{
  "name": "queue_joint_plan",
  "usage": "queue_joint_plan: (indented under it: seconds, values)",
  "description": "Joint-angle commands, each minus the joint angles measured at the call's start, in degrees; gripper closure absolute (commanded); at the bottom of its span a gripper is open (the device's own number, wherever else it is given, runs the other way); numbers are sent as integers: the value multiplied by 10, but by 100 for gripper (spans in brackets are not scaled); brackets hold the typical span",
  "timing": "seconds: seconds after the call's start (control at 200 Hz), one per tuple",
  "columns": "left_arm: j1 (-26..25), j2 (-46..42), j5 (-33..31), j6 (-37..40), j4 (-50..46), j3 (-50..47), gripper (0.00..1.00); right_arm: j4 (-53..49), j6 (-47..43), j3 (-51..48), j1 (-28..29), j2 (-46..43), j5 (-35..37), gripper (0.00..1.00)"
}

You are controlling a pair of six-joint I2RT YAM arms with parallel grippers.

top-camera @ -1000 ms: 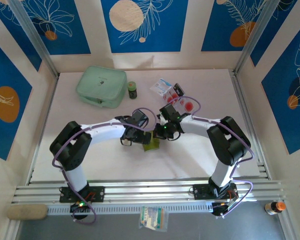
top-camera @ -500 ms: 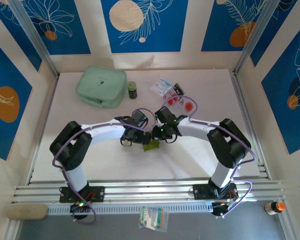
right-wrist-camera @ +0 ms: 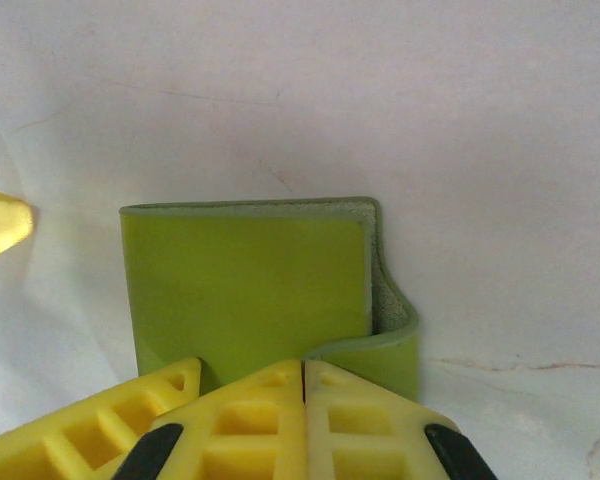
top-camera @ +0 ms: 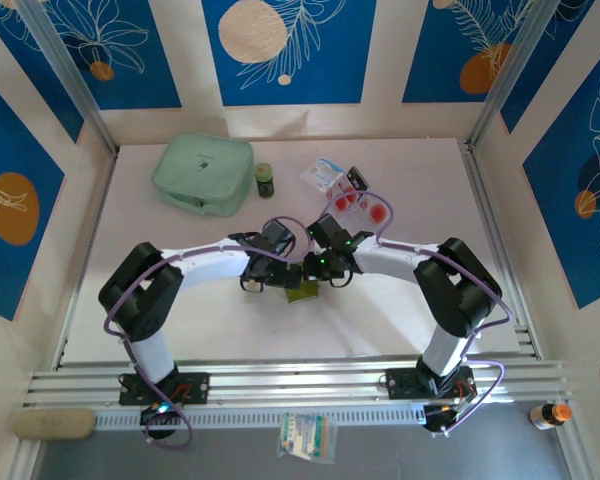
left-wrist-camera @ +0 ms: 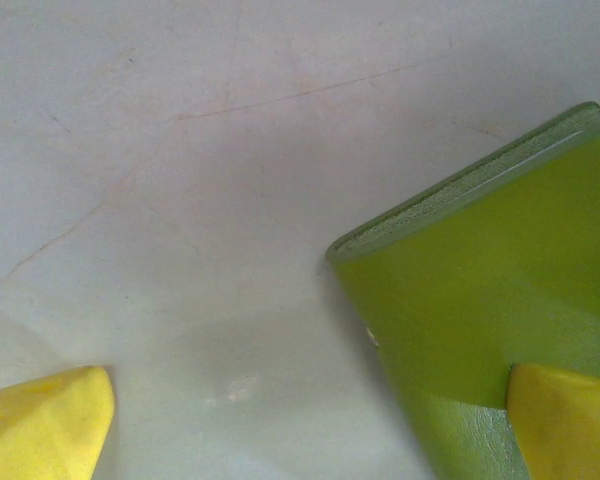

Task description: Put the credit cards into the card holder

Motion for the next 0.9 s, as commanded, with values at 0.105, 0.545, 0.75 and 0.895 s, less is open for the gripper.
queue_joint_plan:
  seconds: [0.105, 0.545, 0.75, 0.895]
  values:
    - [18, -25, 7, -7, -11, -15, 0, -68, 4, -36, 12, 25, -18, 100]
    - [22, -15, -2, -3, 6, -47, 0, -70, 9, -19, 2, 2, -42, 100]
    - [21, -11, -13, 4, 2, -51, 0, -64, 16, -4, -17, -24, -77, 100]
    - [21, -8, -16, 7, -2, -50, 0, -56, 22, 2, -32, -41, -100, 100]
